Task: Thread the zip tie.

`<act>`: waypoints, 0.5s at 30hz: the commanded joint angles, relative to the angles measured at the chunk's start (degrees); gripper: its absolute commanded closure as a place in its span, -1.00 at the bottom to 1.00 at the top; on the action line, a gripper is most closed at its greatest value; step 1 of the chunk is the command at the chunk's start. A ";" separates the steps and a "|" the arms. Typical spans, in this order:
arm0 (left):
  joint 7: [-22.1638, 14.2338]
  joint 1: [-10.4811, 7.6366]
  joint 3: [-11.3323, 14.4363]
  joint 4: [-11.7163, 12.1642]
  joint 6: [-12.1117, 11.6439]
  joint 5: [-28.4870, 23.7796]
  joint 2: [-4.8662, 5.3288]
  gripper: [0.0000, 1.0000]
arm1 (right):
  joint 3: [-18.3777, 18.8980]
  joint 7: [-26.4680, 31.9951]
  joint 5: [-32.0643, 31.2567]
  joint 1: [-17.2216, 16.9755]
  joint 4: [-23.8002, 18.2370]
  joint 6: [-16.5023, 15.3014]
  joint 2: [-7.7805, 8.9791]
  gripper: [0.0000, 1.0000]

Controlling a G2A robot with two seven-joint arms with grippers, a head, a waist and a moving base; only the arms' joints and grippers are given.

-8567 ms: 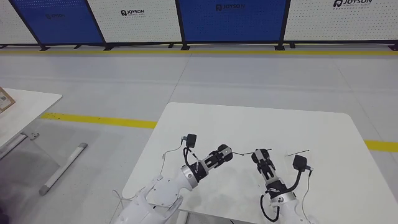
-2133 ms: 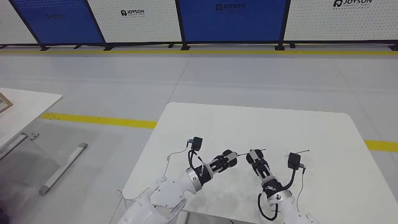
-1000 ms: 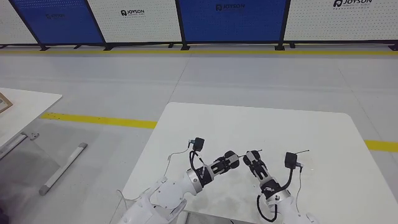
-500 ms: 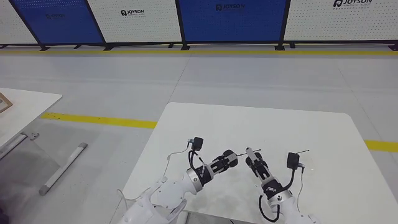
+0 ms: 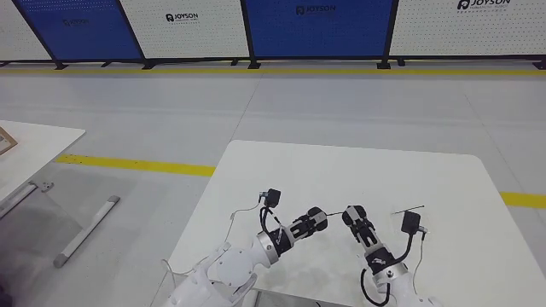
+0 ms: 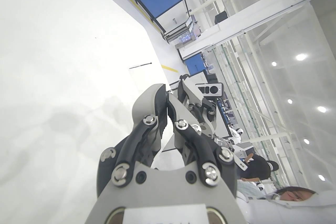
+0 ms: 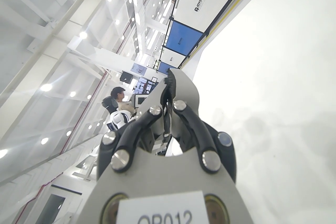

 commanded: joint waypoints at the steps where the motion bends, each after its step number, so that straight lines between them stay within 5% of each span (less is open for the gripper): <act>1: 0.04 0.04 -0.05 -0.03 -0.05 -0.02 0.01 1.00 | -0.08 -0.05 -0.10 0.00 0.00 -0.03 0.00 1.00; 15: -0.77 0.49 -0.21 -0.71 -1.46 -0.16 0.18 1.00 | -0.75 1.41 0.12 0.81 0.92 -0.42 -0.01 1.00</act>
